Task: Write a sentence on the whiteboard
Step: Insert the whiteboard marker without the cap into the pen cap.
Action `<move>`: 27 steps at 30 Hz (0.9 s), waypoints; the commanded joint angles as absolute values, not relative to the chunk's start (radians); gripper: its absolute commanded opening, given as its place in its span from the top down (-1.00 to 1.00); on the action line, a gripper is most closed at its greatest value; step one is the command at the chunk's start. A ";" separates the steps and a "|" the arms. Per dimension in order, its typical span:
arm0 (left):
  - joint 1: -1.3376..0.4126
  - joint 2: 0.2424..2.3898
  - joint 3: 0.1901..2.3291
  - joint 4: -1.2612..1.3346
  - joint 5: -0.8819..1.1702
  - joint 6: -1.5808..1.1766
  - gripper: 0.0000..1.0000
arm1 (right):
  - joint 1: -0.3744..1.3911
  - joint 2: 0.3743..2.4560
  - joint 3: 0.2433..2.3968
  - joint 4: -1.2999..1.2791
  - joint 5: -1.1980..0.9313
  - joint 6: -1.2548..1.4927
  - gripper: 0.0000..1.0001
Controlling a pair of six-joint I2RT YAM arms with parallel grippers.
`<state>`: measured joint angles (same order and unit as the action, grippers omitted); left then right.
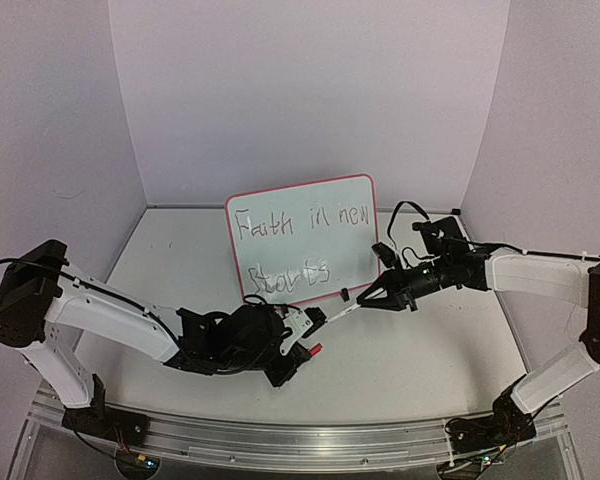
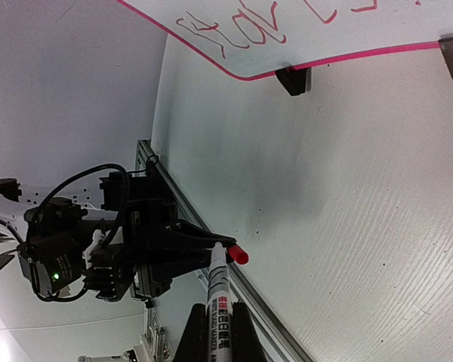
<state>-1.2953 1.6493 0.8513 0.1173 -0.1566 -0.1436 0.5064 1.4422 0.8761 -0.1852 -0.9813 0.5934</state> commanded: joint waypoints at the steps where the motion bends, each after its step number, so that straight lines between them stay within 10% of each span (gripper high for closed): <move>1: -1.296 1.604 0.836 0.197 -0.138 -0.167 1.00 | 0.504 1.454 0.884 -0.149 -1.060 0.603 1.00; 27: -1.295 1.565 0.786 0.290 -0.118 -0.208 1.00 | 0.505 1.497 0.843 -0.150 -1.149 0.576 1.00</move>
